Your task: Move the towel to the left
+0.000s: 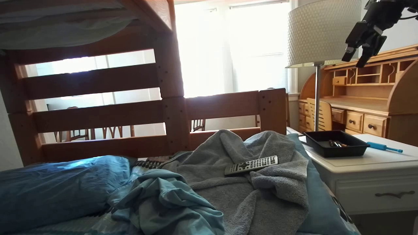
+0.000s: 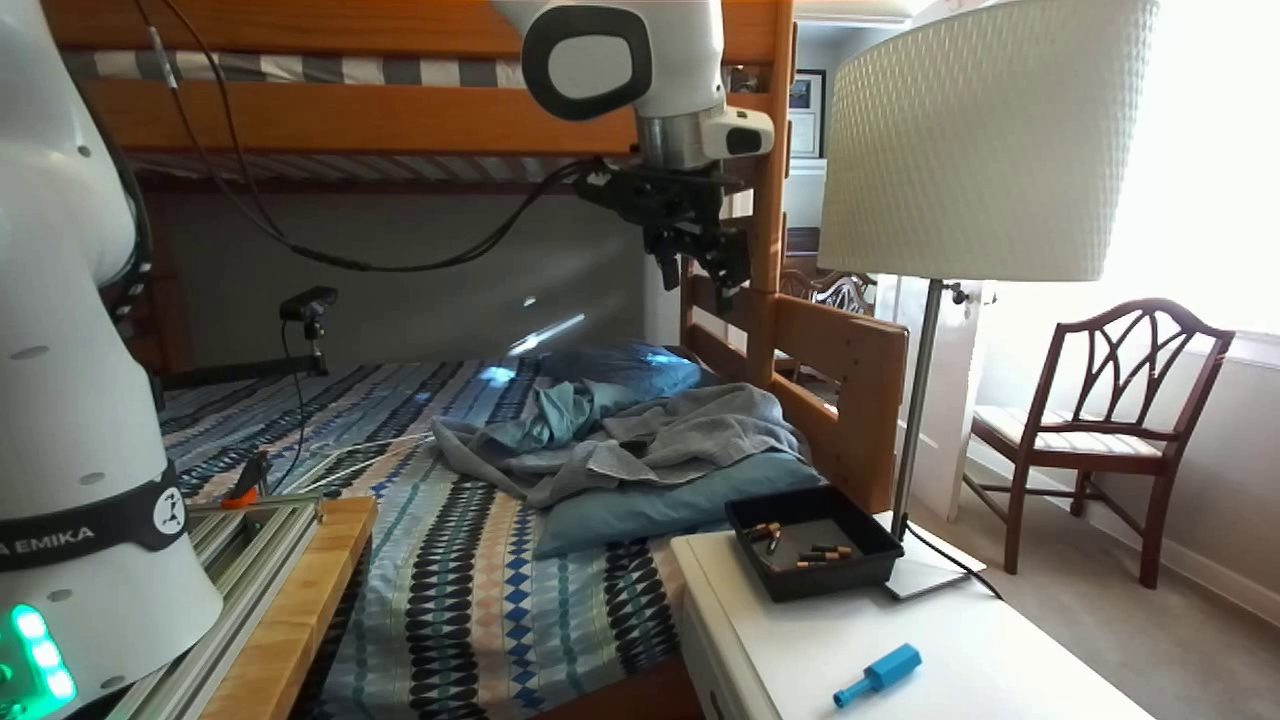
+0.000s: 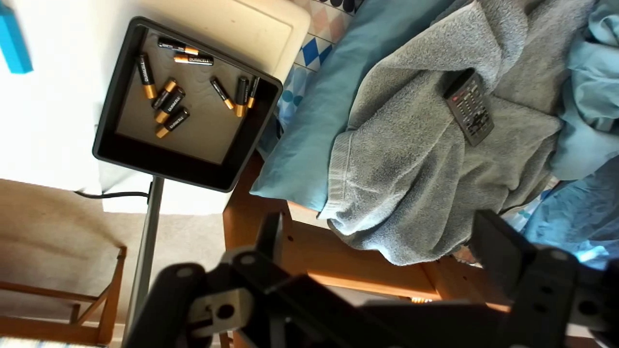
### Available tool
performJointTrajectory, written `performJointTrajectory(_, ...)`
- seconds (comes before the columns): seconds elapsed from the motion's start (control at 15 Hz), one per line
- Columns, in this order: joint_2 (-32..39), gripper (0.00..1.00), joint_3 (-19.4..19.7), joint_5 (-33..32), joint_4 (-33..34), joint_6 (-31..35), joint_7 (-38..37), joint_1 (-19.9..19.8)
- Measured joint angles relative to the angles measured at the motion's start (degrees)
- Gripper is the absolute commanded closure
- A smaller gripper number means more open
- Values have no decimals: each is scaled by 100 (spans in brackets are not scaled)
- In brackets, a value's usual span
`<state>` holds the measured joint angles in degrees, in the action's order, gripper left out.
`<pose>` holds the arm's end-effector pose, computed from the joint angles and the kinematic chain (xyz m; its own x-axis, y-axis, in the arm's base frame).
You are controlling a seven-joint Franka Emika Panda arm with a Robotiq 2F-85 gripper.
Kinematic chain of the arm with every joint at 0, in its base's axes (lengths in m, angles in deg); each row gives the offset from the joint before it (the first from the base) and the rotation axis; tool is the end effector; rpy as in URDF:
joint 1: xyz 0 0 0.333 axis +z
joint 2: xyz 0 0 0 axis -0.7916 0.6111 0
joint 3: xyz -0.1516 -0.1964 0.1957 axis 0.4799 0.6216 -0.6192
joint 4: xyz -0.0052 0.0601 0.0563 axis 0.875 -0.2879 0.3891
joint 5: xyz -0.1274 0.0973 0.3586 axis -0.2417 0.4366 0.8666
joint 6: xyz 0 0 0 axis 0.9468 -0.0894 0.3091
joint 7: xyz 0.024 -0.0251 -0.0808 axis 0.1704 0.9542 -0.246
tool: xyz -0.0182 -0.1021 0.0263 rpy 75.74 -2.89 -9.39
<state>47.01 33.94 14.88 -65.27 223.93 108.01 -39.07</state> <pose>0.5157 0.0785 0.4015 0.8769 0.3175 0.3610 0.4075 -0.8893 -0.2075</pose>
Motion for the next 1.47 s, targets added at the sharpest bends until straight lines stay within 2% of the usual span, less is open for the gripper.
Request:
performJointTrajectory(0.33, 29, 0, -113, -28, -1, -5, 67, -88)
performJointTrajectory(0.53, 320, 0, -334, 358, 179, 19, 293, -111)
performJointTrajectory(0.87, 1553, 0, -954, 818, 1102, 472, 331, -195)
performJointTrajectory(1.13, 2775, 0, -1403, 795, 2038, 550, 297, -485)
performJointTrajectory(1.47, 4143, 0, -1763, 600, 3199, 550, 207, -697)
